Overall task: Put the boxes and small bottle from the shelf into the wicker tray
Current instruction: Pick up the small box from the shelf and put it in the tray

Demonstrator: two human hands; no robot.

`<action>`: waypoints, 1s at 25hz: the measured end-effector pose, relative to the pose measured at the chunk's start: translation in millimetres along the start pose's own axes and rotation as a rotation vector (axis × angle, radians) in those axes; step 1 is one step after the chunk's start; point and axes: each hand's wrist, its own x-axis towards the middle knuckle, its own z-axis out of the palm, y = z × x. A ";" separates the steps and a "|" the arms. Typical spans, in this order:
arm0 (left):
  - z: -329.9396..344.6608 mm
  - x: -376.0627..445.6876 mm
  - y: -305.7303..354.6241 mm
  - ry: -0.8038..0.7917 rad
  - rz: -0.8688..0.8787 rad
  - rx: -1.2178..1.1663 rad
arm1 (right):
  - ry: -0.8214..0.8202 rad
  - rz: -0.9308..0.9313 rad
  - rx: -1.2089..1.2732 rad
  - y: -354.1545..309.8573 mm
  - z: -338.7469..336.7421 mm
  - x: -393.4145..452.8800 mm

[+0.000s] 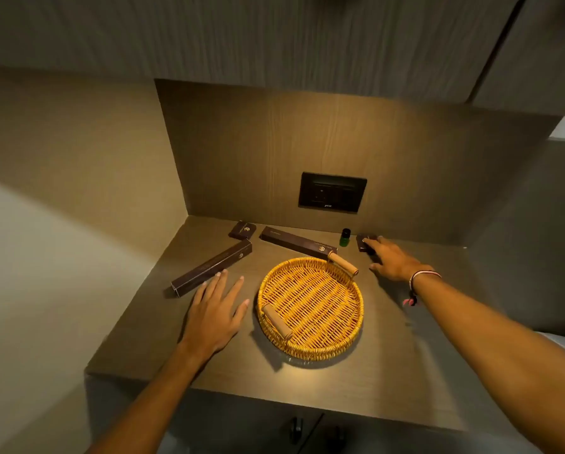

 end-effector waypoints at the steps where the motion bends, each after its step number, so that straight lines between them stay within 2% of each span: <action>1: -0.4 0.2 0.2 0.014 -0.001 -0.011 | -0.011 0.013 -0.015 1.2 0.5 4.6; 3: 1.7 0.3 -1.0 0.060 0.001 -0.006 | -0.032 0.037 -0.026 1.9 -2.4 13.0; 7: 5.0 0.3 -1.5 0.056 -0.004 -0.020 | 0.000 0.012 0.038 -2.0 -11.4 27.8; 11: 3.5 0.1 -1.7 0.051 -0.014 -0.036 | 0.087 0.011 -0.083 -4.0 -13.6 30.6; 15: 4.1 -0.3 -0.5 0.056 -0.021 -0.051 | 0.044 0.059 0.014 -8.5 -18.9 23.6; 18: 3.3 -1.4 0.1 0.040 -0.026 -0.050 | 0.099 0.082 0.153 -18.0 -36.3 12.5; 20: 2.9 -1.3 0.0 0.049 -0.023 -0.056 | 0.162 0.049 0.190 -31.6 -52.6 -1.5; 23: 2.9 -0.8 1.1 0.049 -0.019 -0.061 | 0.221 -0.103 0.142 -69.6 -67.1 -33.9; 25: 2.5 -1.2 0.9 0.046 -0.020 -0.074 | 0.102 -0.182 0.089 -102.2 -61.4 -58.3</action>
